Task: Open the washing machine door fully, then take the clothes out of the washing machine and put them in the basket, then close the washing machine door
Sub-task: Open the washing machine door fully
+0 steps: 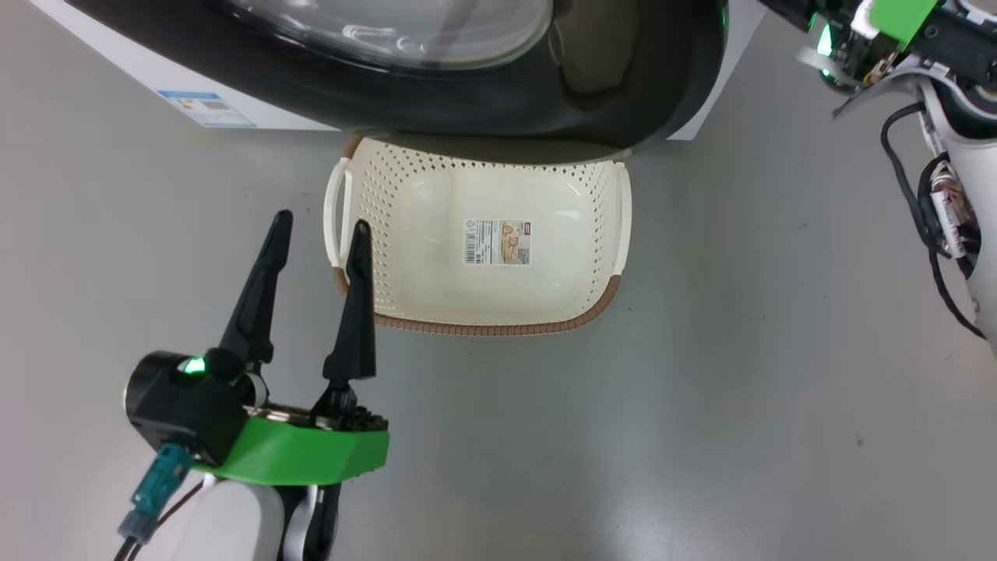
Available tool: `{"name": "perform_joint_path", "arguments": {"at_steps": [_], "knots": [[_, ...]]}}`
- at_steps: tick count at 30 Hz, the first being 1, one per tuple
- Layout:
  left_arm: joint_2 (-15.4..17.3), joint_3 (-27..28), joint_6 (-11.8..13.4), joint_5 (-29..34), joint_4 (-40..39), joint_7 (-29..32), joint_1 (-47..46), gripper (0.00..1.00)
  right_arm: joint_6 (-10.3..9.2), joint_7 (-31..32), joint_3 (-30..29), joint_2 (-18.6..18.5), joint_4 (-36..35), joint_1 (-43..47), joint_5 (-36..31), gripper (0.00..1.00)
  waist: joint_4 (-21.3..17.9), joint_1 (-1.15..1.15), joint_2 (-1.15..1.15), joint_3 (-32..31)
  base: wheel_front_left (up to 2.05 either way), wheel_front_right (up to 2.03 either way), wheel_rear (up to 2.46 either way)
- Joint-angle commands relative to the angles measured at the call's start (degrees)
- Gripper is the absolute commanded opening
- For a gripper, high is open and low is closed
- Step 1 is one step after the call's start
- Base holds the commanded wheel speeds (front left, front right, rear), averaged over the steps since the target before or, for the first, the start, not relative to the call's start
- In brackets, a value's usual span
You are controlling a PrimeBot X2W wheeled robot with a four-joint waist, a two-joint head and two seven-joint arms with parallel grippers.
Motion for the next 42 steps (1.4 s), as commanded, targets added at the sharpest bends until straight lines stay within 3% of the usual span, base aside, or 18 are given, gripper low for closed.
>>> {"name": "perform_joint_path", "arguments": {"at_steps": [1,6,7,9,10,11,20,25,30,34,36,42], "knots": [[1.0,2.2,0.1,0.2,-1.2,-0.5,1.2,1.0,0.4,0.4,0.4,1.6,-1.7,1.9,-0.4,0.0,-0.1,0.0,0.0,-0.4,0.0,0.0,0.0],[1.0,2.6,0.1,0.1,-1.5,-0.5,1.5,1.0,0.4,-1.5,-0.1,1.6,-1.1,3.0,-1.4,0.0,-0.3,0.0,0.0,-0.9,0.0,0.0,0.0],[1.0,2.7,0.1,0.2,-1.6,-0.5,1.6,1.0,0.4,-2.4,-0.3,1.6,-0.9,3.2,-1.7,0.08,-0.4,0.0,0.0,-0.9,0.0,0.0,0.0],[1.0,2.9,0.2,0.2,-1.7,-0.5,1.8,1.0,0.4,-4.5,-0.9,1.9,-0.6,3.5,-2.4,0.67,-0.6,0.0,0.0,-1.0,0.0,0.0,0.0],[1.0,3.0,0.1,0.0,-1.7,-0.5,1.8,1.0,0.4,-5.4,-1.2,2.1,-0.3,3.8,-2.5,0.91,-0.7,0.0,0.0,-1.1,0.0,0.0,0.0],[1.0,3.0,0.1,-0.1,-1.8,-0.5,1.9,1.0,0.4,-6.4,-1.3,2.0,-0.3,3.9,-3.1,1.0,-0.8,0.0,0.0,-1.1,0.0,0.0,0.0],[1.0,4.5,0.0,-0.4,-1.1,-0.5,1.9,1.0,0.4,-21.3,0.2,-1.4,-8.8,10.2,-12.5,1.0,-2.5,0.0,0.0,-1.3,0.0,0.0,0.0],[1.0,5.2,-0.3,-0.8,-0.5,-0.5,2.0,1.0,0.4,-35.9,7.0,-6.8,-14.0,14.2,-25.1,1.0,-4.0,0.0,0.0,-1.5,0.0,0.0,0.0],[1.0,5.9,-0.5,-0.2,0.0,-0.5,2.2,1.0,0.4,-51.3,13.9,-9.8,-12.0,15.9,-34.4,1.0,-5.5,0.0,0.0,-2.3,0.0,0.0,0.0],[1.0,6.5,-0.6,0.0,0.3,-0.5,2.4,1.0,0.4,-55.8,17.0,-10.6,-9.2,16.7,-40.7,1.0,-6.4,0.0,0.0,-2.9,0.0,0.0,0.0],[1.0,6.6,-0.7,0.1,0.3,-0.5,2.5,1.0,0.4,-56.3,15.6,-10.3,-8.5,17.2,-44.9,1.0,-6.7,0.0,0.0,-3.1,0.0,0.0,0.0],[1.0,7.1,-0.9,0.1,0.2,-0.5,2.6,1.0,0.4,-56.4,2.2,-4.9,-14.7,24.2,-59.3,1.0,-7.0,0.0,0.0,-3.2,0.0,0.0,0.0]]}}
